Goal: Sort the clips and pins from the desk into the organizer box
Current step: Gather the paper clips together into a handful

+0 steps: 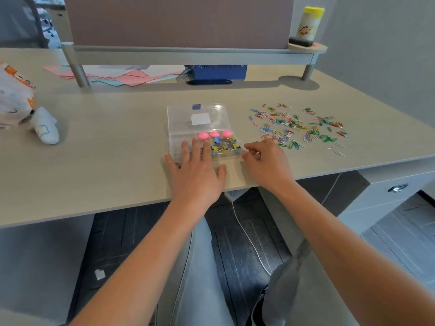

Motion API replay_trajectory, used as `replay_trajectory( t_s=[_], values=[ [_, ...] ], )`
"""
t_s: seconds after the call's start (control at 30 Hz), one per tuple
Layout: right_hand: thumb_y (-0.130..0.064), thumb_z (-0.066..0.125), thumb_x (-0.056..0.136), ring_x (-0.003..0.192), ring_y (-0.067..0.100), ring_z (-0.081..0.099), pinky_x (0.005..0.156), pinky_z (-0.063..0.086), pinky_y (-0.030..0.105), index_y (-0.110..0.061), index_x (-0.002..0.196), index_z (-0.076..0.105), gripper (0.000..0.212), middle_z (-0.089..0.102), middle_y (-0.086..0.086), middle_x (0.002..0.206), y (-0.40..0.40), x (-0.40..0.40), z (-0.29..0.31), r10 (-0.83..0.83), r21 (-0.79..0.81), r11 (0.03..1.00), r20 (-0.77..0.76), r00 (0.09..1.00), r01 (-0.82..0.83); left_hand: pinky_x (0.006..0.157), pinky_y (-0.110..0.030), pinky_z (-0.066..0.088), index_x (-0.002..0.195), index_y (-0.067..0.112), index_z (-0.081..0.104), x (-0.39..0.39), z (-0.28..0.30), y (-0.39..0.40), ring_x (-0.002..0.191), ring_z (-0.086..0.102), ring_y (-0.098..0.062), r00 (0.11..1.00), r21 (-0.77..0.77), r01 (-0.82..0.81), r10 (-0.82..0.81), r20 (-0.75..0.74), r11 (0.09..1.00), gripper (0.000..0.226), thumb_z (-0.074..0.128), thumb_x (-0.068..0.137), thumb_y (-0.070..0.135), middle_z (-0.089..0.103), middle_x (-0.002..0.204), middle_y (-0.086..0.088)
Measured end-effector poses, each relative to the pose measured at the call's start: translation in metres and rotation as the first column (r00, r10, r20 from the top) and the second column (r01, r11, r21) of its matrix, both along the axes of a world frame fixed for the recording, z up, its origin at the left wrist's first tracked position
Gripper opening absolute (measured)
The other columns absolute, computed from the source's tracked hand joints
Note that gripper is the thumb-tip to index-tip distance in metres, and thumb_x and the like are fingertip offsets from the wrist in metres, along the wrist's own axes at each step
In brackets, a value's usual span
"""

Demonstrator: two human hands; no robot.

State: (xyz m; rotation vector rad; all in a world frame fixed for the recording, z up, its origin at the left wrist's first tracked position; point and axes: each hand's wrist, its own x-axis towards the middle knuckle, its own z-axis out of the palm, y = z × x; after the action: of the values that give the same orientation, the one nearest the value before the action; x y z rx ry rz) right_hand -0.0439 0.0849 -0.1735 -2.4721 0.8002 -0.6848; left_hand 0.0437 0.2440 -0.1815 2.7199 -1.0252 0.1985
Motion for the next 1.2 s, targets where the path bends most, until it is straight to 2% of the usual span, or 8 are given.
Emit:
replay_trajectory(
  t_s=[0.27,0.43,0.53,0.7,0.77,0.93,1.03,1.2],
  values=[
    [-0.027,0.059,0.098,0.085,0.007,0.057,0.060,0.037,0.015,-0.021,0.115,0.073,0.022,0.066,-0.006,0.104,-0.050,-0.058,0.013,-0.170,0.081,0.982,0.014,0.985,0.168,0.121,-0.059,0.006,0.158,0.011,0.010,-0.033,0.020,-0.060,0.154,0.002,-0.028,0.990,-0.148,0.102,-0.086,0.116,0.984,0.080,0.035,0.096,0.055,0.008,0.166,-0.013],
    [-0.025,0.059,0.098,0.081,0.002,0.054,0.062,0.039,0.017,-0.022,0.109,0.073,0.018,0.067,-0.006,0.102,-0.090,-0.096,0.019,-0.241,0.138,0.963,0.056,0.969,0.232,0.121,-0.055,0.012,0.157,0.009,0.012,-0.056,0.028,-0.119,0.153,0.010,-0.027,0.976,-0.133,0.218,-0.215,0.041,0.967,0.079,0.039,0.097,0.053,0.017,0.164,-0.011],
    [-0.025,0.059,0.098,0.083,0.004,0.057,0.062,0.041,0.017,-0.022,0.106,0.074,0.017,0.068,-0.006,0.101,-0.113,-0.106,0.018,-0.276,0.164,0.951,0.073,0.958,0.261,0.120,-0.053,0.018,0.153,0.009,0.024,-0.057,0.027,-0.153,0.147,0.024,-0.027,0.968,-0.133,0.251,-0.250,0.021,0.959,0.072,0.042,0.097,0.051,0.033,0.156,-0.008],
    [-0.022,0.062,0.096,0.080,0.008,0.060,0.064,0.044,0.020,-0.021,0.106,0.075,0.016,0.068,-0.007,0.094,-0.156,-0.092,0.023,-0.258,0.146,0.959,0.098,0.961,0.243,0.097,-0.044,0.040,0.114,0.013,0.058,-0.033,0.031,-0.209,0.115,0.051,-0.027,0.966,-0.168,0.259,-0.257,0.032,0.951,0.035,0.049,0.096,0.042,0.057,0.116,-0.004],
    [-0.022,0.062,0.094,0.076,0.003,0.058,0.065,0.045,0.021,-0.022,0.102,0.076,0.016,0.068,-0.010,0.088,-0.175,-0.081,0.025,-0.244,0.152,0.963,0.124,0.962,0.224,0.088,-0.043,0.041,0.109,0.013,0.063,-0.020,0.037,-0.231,0.111,0.051,-0.028,0.970,-0.174,0.241,-0.240,0.024,0.955,0.031,0.051,0.096,0.039,0.058,0.112,-0.005],
    [-0.021,0.062,0.092,0.069,-0.004,0.056,0.056,0.035,0.005,-0.026,0.094,0.075,0.014,0.065,-0.018,0.077,-0.219,-0.056,0.024,-0.242,0.182,0.961,0.177,0.954,0.210,0.079,-0.039,0.044,0.095,0.015,0.071,0.007,0.042,-0.282,0.100,0.054,-0.028,0.972,-0.187,0.234,-0.234,0.020,0.954,0.019,0.057,0.091,0.027,0.065,0.097,-0.003],
    [-0.021,0.061,0.093,0.066,-0.001,0.056,0.058,0.039,0.015,-0.026,0.092,0.074,0.014,0.061,-0.018,0.071,-0.231,-0.042,0.020,-0.227,0.216,0.959,0.187,0.956,0.185,0.067,-0.035,0.038,0.074,0.019,0.068,0.013,0.036,-0.298,0.086,0.056,-0.028,0.975,-0.174,0.218,-0.224,-0.016,0.960,0.015,0.057,0.085,0.017,0.064,0.079,0.000],
    [-0.021,0.059,0.092,0.065,0.003,0.055,0.061,0.041,0.026,-0.024,0.090,0.075,0.016,0.060,-0.016,0.069,-0.240,-0.027,0.024,-0.189,0.215,0.966,0.203,0.961,0.144,0.069,-0.034,0.044,0.086,0.022,0.075,0.014,0.031,-0.303,0.085,0.063,-0.025,0.975,-0.164,0.222,-0.222,0.021,0.961,0.019,0.058,0.085,0.014,0.069,0.086,0.002]
  ],
)
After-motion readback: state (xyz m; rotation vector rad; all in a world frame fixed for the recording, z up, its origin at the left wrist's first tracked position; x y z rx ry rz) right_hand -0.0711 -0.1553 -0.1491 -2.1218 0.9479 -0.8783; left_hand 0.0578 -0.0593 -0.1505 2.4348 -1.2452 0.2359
